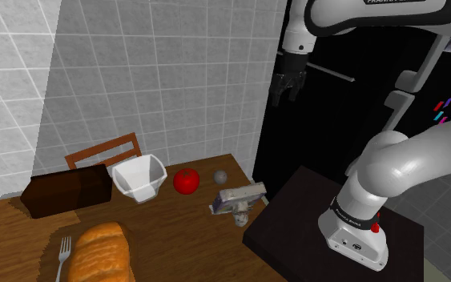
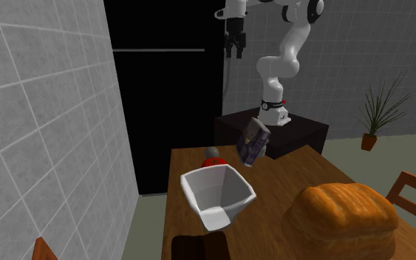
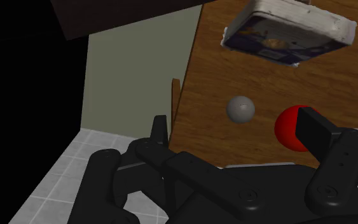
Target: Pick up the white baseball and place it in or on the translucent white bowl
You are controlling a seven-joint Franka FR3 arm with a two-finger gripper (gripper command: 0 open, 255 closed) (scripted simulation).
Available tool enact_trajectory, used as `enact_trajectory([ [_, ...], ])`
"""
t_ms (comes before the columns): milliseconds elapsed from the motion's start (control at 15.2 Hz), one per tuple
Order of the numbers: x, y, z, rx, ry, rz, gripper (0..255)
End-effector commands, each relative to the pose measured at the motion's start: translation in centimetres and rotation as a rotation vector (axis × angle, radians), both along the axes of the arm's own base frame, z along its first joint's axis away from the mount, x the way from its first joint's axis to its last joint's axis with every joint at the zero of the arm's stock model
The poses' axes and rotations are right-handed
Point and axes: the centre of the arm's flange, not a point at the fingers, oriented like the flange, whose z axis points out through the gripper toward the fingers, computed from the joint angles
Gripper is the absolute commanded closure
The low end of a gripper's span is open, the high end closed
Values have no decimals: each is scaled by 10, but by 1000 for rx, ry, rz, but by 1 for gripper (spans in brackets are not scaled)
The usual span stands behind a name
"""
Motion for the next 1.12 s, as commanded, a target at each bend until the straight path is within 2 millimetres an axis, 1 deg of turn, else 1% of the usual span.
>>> enact_trajectory([
  [0,0,0,0,0,0,0,0],
  [528,49,3,-94,55,9,-18,0],
  [1056,98,10,-188,109,19,-35,0],
])
